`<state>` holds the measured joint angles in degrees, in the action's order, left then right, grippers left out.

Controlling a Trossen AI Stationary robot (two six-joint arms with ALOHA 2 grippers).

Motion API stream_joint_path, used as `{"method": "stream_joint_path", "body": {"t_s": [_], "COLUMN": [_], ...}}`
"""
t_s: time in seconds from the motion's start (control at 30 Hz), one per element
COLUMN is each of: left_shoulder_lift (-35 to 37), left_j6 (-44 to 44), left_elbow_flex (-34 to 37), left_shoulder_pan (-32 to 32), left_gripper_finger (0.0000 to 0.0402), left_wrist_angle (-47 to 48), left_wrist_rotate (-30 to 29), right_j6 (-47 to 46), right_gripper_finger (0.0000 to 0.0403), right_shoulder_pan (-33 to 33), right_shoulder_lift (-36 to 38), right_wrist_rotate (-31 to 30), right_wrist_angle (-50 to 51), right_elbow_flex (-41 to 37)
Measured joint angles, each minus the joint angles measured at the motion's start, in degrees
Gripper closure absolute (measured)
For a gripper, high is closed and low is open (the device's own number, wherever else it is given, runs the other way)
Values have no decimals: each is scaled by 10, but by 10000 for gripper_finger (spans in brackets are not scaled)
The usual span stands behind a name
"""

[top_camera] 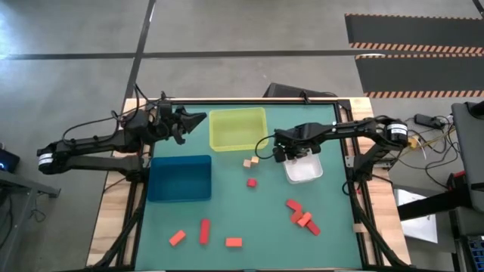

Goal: Sort & place blocks by color
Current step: Put the brown block into the white bin, then put the red block into the dark blue bin

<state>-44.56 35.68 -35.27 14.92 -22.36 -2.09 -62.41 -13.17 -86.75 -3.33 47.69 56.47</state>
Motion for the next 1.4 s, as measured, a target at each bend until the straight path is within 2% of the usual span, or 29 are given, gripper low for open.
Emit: {"method": "stream_joint_path", "body": {"t_s": [0.17, 0.47, 0.67, 0.9, 1.13, 1.4], "left_shoulder_lift": [1, 0, -2, -3, -3, -24], "left_j6": [0, 1, 30, 51, 119, 136], "left_elbow_flex": [0, 0, 0, 0, -1, -29], "left_shoulder_pan": [0, 0, 0, -8, -9, -9], "left_gripper_finger": [402, 402, 402, 402, 402, 402], "left_wrist_angle": [1, 3, 4, 4, 10, 8], "left_wrist_rotate": [0, 0, 0, 4, 4, 4], "right_j6": [-8, -9, 4, 41, 94, 194], "right_gripper_finger": [340, 278, 260, 267, 279, 297], "right_shoulder_pan": [0, 0, 0, 0, 0, 0], "right_shoulder_lift": [-7, -7, 13, 56, 91, 149], "right_wrist_rotate": [-1, 3, 22, 18, 16, -2], "right_wrist_angle": [-3, -2, 11, 48, 46, 2], "right_elbow_flex": [0, 0, 8, 56, 105, 104]}}
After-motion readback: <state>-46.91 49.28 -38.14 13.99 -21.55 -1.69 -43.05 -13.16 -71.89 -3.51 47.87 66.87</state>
